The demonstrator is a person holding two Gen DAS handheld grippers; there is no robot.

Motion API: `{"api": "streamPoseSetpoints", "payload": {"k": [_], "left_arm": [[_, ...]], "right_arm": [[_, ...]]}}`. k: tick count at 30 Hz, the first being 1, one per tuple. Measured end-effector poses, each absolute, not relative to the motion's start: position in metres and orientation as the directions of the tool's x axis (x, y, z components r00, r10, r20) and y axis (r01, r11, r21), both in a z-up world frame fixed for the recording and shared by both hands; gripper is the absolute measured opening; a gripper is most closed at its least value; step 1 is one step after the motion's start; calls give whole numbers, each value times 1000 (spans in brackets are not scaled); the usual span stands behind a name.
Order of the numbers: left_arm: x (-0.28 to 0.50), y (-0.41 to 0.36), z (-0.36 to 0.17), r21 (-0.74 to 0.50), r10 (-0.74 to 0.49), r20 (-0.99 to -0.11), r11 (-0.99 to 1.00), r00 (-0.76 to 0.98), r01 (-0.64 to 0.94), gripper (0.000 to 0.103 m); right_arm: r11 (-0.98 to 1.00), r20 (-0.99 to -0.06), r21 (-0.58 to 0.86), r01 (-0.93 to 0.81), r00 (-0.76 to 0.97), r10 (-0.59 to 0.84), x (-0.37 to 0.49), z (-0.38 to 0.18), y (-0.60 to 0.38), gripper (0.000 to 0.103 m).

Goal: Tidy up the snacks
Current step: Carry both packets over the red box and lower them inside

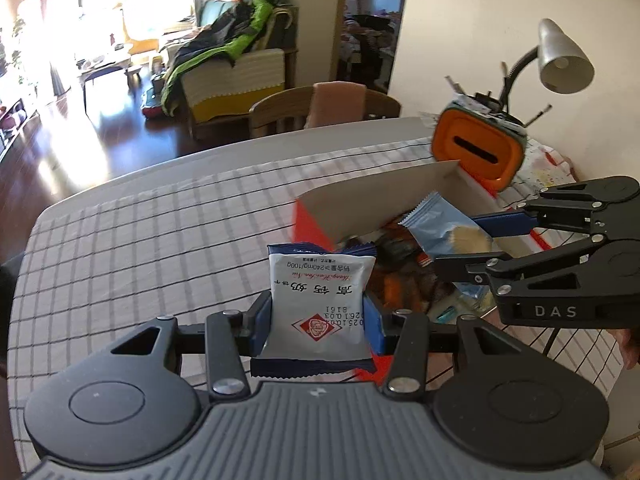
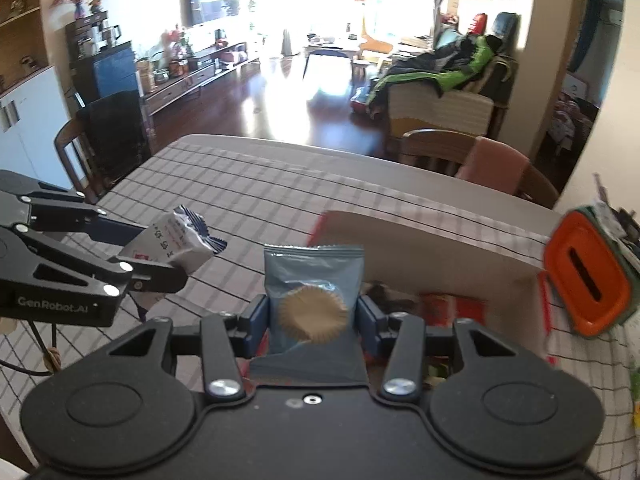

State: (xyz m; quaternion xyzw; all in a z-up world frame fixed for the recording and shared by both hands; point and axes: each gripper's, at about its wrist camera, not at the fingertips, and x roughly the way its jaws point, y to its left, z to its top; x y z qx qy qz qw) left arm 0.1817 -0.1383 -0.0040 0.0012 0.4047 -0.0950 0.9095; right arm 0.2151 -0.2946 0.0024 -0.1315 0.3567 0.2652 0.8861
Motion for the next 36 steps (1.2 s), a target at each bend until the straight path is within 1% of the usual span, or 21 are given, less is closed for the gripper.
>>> {"api": "streamPoseSetpoints", "payload": {"k": [8, 16, 24, 27, 36], "left_arm": [[215, -200, -11, -43, -181, -747, 974, 640, 224, 46], [251, -239, -35, -32, -178, -792, 968, 584, 251, 46], [287, -257, -62, -15, -139, -849, 971, 510, 240, 46], [299, -264, -69, -24, -143, -869, 969, 473, 248, 46], [320, -273, -83, -10, -103, -923, 970, 371, 244, 46]], "right_arm": [[863, -714, -43, -504, 619, 326, 239, -10, -346, 47], [899, -758, -40, -435, 600, 256, 266, -35, -382, 47], [900, -807, -40, -435, 545, 227, 291, -62, -392, 47], [894, -824, -25, -448, 516, 236, 297, -70, -392, 47], [886, -841, 9, -464, 476, 258, 301, -76, -393, 47]]}}
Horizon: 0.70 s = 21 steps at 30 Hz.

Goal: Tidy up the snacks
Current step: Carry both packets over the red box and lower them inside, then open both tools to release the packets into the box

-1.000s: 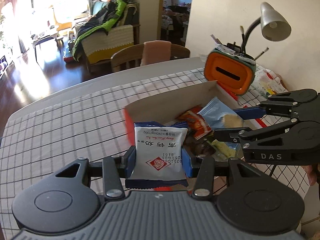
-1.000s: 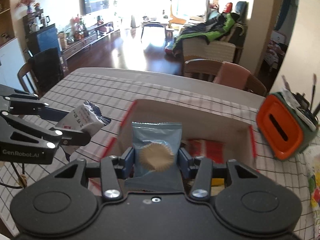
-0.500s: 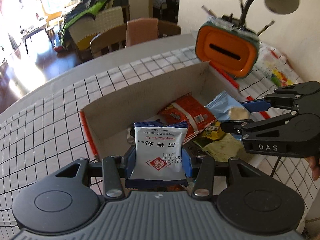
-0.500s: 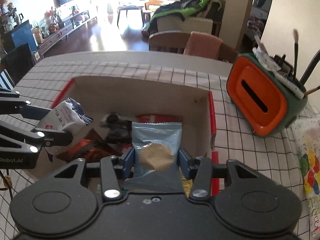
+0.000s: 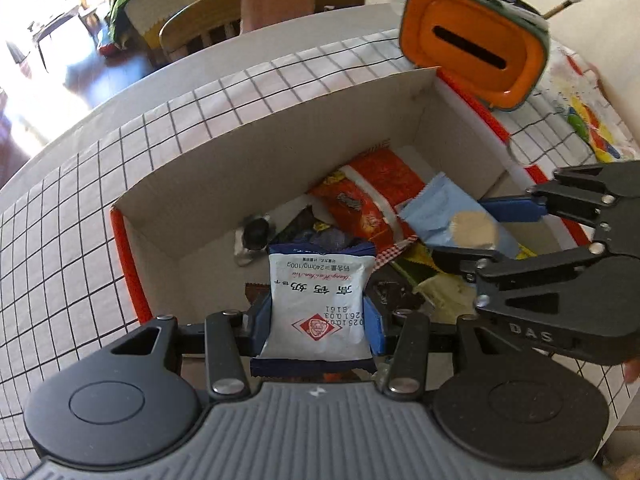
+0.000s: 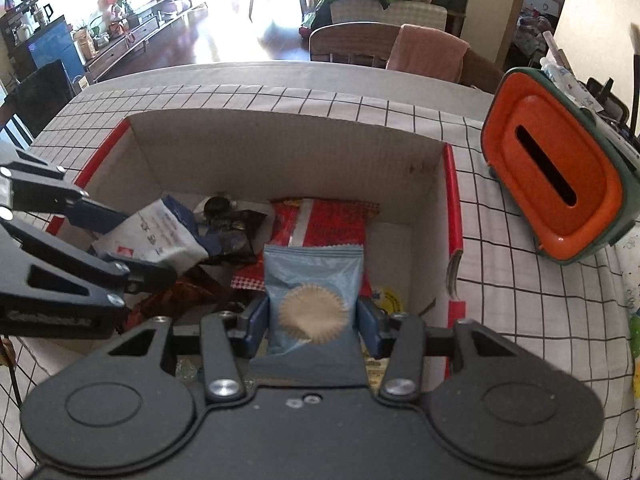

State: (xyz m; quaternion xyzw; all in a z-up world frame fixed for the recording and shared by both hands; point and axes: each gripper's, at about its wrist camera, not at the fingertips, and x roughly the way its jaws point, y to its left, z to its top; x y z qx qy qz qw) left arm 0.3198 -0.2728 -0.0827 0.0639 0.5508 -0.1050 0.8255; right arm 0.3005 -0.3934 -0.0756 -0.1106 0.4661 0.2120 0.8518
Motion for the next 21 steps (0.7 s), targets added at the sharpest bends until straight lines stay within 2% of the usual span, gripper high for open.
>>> {"api": "streamPoseSetpoints", "payload": {"k": [6, 13, 17, 21], "left_arm": [[322, -270, -82, -36, -121, -925, 972, 359, 234, 46], [311, -268, -73, -42, -134, -905, 973, 405, 226, 48], [301, -266, -65, -42, -139, -887, 974, 440, 223, 51], [288, -262, -53, -49, -155, -860, 973, 485, 224, 57]], "right_arm": [[883, -847, 17, -469, 462, 261, 302, -78, -397, 47], [887, -837, 44, -459, 467, 284, 297, -74, -404, 55], [889, -819, 64, -453, 485, 306, 288, -64, -409, 62], [889, -797, 97, -447, 500, 338, 278, -52, -414, 63]]}}
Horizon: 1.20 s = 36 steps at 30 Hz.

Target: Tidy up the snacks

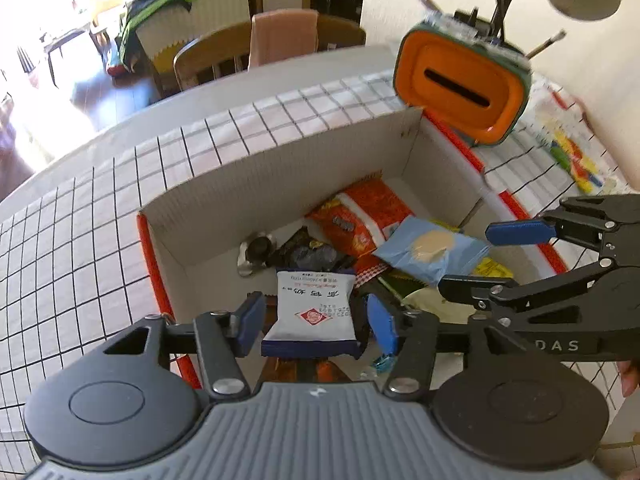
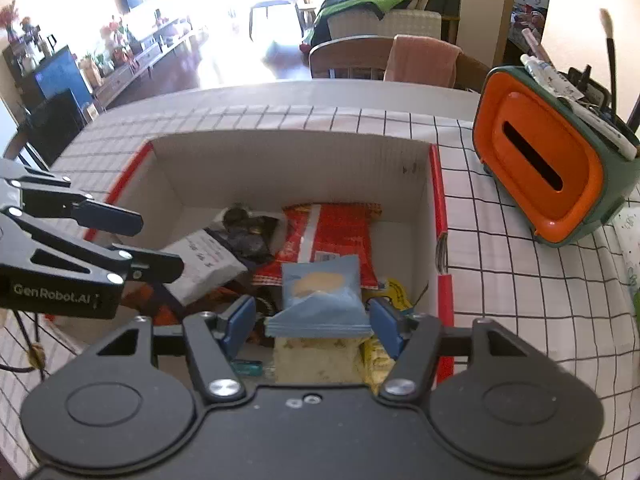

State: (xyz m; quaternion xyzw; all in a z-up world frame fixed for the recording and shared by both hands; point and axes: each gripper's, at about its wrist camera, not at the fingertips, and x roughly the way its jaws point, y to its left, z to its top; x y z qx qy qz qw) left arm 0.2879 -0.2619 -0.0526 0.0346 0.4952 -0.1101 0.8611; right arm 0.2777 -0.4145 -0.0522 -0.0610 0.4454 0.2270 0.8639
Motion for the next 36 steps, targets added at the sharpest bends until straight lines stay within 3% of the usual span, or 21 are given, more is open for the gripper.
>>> {"api": "streamPoseSetpoints", "payload": {"k": [5, 8, 16, 22, 25, 28, 32, 36], "left_arm": [[271, -259, -36, -49, -167, -822, 973, 544, 225, 66], [261, -256, -26, -59, -183, -795, 972, 579, 226, 73], [230, -248, -3, -44, -188, -714, 973, 674, 225, 82], [207, -239, 5, -64, -192, -685, 977, 703, 205, 83], [196, -237, 8, -67, -192, -667, 978, 720, 198, 85], [185, -236, 12, -79, -204, -650, 976, 732, 202, 89], [173, -235, 15, -100, -223, -631, 973, 743, 207, 103], [167, -236, 13, -106, -217, -637, 975, 740, 194, 103]], "right_arm": [[882, -768, 120, -455, 520, 373, 262, -35, -419, 65], [881, -737, 134, -455, 548, 395, 250, -25, -421, 79], [880, -662, 155, -448, 615, 429, 224, -2, -425, 93], [881, -629, 174, -440, 639, 443, 207, 5, -427, 94], [884, -607, 143, -444, 666, 433, 197, 6, -426, 100], [886, -590, 147, -440, 680, 435, 190, 8, -427, 102], [886, -573, 156, -435, 691, 441, 179, 9, -429, 103], [892, -558, 166, -420, 706, 437, 167, 13, -434, 103]]}}
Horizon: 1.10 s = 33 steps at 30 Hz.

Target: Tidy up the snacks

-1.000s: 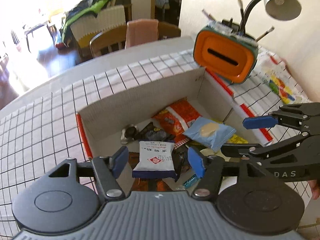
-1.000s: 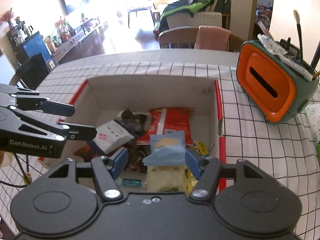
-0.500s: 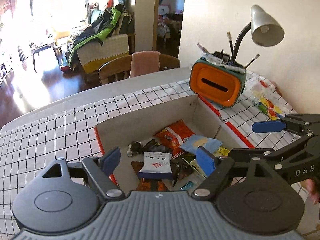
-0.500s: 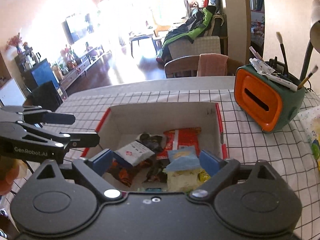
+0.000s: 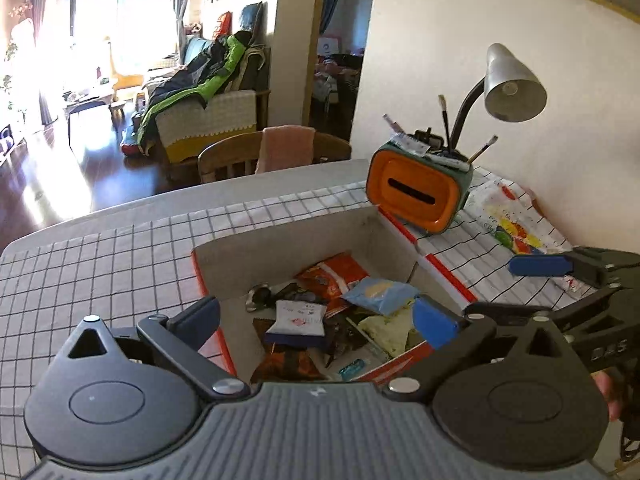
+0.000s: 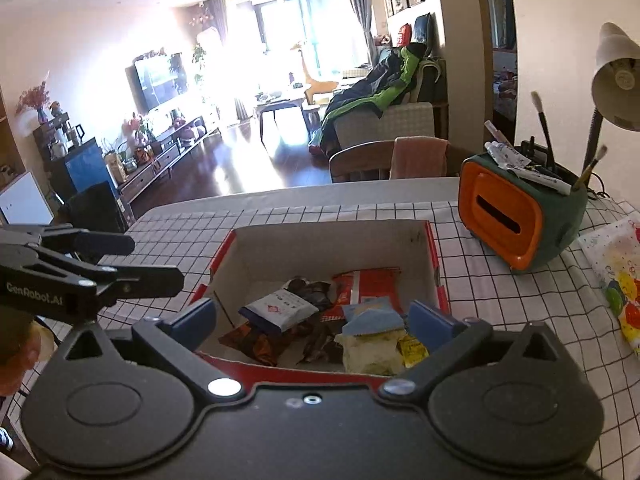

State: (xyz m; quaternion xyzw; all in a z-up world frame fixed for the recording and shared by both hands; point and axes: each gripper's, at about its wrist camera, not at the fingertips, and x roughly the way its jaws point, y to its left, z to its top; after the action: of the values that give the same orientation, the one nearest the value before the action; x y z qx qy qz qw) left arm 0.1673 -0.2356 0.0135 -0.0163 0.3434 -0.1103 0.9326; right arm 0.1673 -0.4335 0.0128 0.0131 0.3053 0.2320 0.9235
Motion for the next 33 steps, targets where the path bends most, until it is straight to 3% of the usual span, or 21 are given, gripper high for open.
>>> {"api": "streamPoseSetpoints", "payload": {"k": [33], "left_arm": [[142, -237, 15, -130, -189, -629, 982, 755, 137, 103]], "right_arm": [[901, -520, 212, -379, 737, 432, 151, 12, -446, 103]]}}
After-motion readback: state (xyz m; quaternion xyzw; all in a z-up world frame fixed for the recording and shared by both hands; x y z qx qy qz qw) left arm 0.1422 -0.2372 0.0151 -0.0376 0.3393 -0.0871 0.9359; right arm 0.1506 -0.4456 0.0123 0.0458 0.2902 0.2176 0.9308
